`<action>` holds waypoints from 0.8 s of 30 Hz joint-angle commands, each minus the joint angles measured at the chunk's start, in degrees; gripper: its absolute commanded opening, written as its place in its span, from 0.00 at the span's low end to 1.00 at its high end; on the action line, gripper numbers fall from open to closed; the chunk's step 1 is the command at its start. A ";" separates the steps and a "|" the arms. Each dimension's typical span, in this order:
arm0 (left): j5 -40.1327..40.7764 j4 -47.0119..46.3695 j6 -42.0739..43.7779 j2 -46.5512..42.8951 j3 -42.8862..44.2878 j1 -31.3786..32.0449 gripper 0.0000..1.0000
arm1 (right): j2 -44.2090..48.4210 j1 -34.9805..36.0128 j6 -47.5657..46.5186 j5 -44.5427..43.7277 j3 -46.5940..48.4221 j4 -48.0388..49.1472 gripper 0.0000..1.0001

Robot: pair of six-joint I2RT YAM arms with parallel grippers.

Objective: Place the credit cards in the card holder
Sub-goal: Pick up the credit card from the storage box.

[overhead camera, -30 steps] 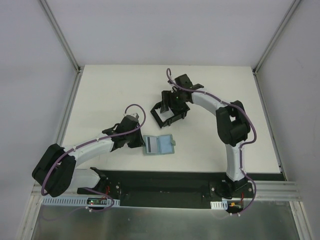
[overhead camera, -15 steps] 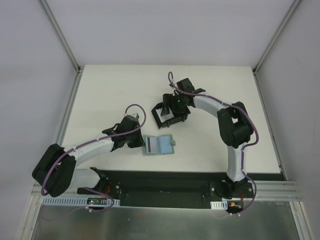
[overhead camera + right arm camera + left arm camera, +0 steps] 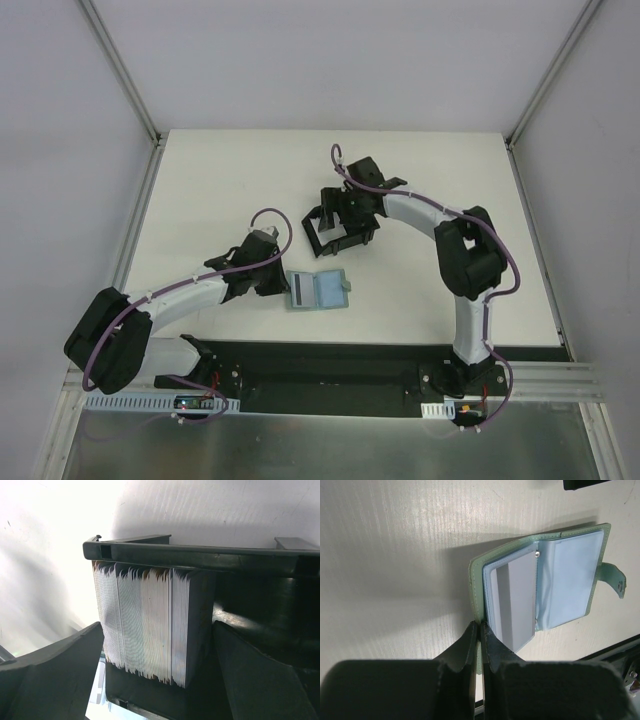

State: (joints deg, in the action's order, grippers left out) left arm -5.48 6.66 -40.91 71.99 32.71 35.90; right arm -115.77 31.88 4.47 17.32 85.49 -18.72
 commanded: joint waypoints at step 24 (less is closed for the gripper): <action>0.55 0.99 3.29 -5.45 -2.65 -3.99 0.00 | 0.02 1.96 -1.13 -3.52 8.02 -5.80 0.96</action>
State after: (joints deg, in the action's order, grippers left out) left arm -5.39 6.74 -39.35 68.03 30.74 32.75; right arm -115.46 33.69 3.73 15.16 91.42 -22.81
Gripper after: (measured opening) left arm 0.007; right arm 0.960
